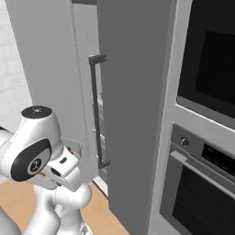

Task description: Take the meat container that has the shrimp and place it on the second highest rack of the freezer. Then take the vegetable container that has the bell pepper and sweet potato and place it on the highest rack of the freezer.

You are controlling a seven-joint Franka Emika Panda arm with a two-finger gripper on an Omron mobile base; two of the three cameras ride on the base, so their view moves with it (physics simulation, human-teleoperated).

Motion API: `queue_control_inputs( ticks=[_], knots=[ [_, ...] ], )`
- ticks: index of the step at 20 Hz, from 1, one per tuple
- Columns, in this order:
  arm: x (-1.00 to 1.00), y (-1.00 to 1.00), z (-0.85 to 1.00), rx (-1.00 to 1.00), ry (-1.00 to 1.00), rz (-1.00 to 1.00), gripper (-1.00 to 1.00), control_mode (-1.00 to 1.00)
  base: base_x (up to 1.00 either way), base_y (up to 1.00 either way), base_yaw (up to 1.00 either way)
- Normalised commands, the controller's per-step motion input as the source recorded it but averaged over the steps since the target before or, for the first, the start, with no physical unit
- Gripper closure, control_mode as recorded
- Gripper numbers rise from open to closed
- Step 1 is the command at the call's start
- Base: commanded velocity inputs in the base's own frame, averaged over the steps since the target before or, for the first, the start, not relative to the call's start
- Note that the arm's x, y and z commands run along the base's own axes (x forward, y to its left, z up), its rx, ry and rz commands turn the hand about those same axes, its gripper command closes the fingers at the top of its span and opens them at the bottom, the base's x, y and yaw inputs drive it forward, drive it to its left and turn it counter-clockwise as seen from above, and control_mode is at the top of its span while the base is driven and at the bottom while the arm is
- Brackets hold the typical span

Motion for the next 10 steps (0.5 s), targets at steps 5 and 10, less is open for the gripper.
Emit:
queue_control_inputs(
  ticks=[5,10],
  knots=[
    [0.0,0.0,0.0,0.0,0.0,0.0,1.0,1.0,0.94,0.8,-0.14],
    [0.0,0.0,0.0,0.0,0.0,0.0,1.0,1.0,0.51,0.36,-0.25]
  ],
)
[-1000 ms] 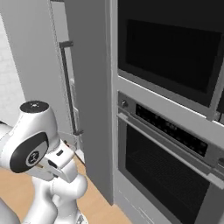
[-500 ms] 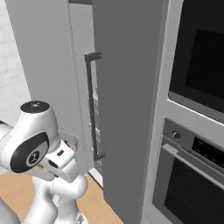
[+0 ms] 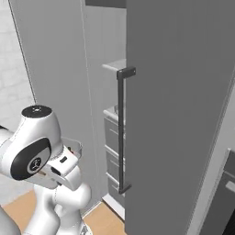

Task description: Take the meat container that has the shrimp and place it on the second highest rack of the freezer. Then take the vegetable container that has the bell pepper and sweet potato and place it on the highest rack of the freezer.

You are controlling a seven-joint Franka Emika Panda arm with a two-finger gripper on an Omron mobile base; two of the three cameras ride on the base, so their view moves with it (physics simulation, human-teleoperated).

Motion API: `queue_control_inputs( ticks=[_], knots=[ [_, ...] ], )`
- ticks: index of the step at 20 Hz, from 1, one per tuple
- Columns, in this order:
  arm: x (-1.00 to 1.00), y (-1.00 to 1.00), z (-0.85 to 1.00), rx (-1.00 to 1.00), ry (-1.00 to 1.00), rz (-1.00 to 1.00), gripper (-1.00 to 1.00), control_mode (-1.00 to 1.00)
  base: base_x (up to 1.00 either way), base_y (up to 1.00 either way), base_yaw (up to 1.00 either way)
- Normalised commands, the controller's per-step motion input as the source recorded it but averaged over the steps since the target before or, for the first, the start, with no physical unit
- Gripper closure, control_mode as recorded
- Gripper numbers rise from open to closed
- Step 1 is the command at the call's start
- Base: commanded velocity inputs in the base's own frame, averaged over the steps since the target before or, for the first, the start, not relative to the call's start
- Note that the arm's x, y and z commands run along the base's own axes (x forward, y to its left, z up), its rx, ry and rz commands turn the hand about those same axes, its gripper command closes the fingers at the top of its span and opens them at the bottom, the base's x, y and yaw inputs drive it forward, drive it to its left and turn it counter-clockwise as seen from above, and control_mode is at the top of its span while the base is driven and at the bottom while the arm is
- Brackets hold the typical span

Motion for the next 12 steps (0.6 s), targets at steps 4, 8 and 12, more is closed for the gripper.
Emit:
queue_control_inputs(
  ticks=[4,8,12],
  knots=[
    [0.0,0.0,0.0,0.0,0.0,0.0,1.0,1.0,0.32,0.18,-0.35],
    [0.0,0.0,0.0,0.0,0.0,0.0,1.0,1.0,0.51,0.23,-0.34],
    [0.0,0.0,0.0,0.0,0.0,0.0,1.0,1.0,0.62,0.33,-0.33]
  ],
)
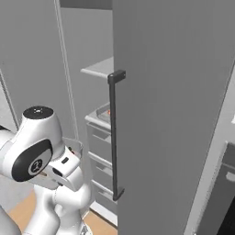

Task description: Take the meat container that has the shrimp and place it on the second highest rack of the freezer. Then take the vegetable container that has the bell pepper and sweet potato and place it on the highest rack of the freezer.

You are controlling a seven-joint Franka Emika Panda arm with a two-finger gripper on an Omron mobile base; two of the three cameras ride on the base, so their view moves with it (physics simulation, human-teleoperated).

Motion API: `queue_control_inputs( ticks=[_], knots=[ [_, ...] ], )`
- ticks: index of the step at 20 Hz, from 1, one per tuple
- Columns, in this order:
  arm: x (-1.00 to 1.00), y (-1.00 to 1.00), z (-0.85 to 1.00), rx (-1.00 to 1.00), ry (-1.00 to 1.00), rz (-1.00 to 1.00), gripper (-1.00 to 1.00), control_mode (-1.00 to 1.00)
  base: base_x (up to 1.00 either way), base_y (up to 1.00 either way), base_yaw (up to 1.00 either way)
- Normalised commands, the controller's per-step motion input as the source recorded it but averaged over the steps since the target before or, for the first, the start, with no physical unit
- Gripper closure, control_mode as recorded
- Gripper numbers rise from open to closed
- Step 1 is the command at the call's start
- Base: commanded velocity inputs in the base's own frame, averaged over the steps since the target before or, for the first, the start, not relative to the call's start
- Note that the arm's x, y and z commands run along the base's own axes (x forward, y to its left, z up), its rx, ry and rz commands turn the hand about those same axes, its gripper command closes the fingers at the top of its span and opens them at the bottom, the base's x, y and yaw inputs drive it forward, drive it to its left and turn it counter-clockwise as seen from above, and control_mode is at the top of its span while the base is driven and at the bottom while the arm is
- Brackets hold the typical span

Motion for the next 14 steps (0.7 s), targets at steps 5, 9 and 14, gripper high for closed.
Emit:
queue_control_inputs(
  ticks=[5,9,14],
  knots=[
    [0.0,0.0,0.0,0.0,0.0,0.0,1.0,1.0,0.69,0.33,-0.32],
    [0.0,0.0,0.0,0.0,0.0,0.0,1.0,1.0,0.6,0.19,-0.32],
    [0.0,0.0,0.0,0.0,0.0,0.0,1.0,1.0,0.41,0.15,-0.3]
  ],
)
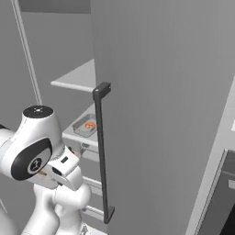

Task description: Take the meat container that has the shrimp and place it on the second highest rack of the freezer. Then take the vegetable container that has the bell pepper and sweet potato and place it on the highest rack of the freezer.

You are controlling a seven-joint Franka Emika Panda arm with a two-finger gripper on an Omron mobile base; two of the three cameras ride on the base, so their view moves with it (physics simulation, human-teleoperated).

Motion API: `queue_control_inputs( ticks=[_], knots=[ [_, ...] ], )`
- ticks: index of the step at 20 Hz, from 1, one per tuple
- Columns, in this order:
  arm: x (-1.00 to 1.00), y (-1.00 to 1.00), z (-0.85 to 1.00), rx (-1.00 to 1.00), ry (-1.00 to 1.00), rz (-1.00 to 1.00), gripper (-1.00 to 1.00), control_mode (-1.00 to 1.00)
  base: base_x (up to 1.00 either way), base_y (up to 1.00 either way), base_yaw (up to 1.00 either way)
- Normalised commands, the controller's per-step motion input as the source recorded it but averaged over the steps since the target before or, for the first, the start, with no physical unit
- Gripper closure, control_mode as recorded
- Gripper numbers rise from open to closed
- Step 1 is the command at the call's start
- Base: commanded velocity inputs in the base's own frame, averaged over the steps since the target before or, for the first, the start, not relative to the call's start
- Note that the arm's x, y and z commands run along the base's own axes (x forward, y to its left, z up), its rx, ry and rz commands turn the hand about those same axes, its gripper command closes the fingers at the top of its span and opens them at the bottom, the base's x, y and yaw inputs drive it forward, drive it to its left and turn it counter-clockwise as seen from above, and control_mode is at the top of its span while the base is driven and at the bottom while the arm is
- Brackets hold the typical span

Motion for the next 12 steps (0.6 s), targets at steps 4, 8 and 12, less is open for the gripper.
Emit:
queue_control_inputs(
  ticks=[4,8,12],
  knots=[
    [0.0,0.0,0.0,0.0,0.0,0.0,1.0,1.0,-0.11,0.1,-0.07],
    [0.0,0.0,0.0,0.0,0.0,0.0,1.0,1.0,-0.05,0.41,0.0],
    [0.0,0.0,0.0,0.0,0.0,0.0,1.0,1.0,0.0,0.47,0.0]
  ],
)
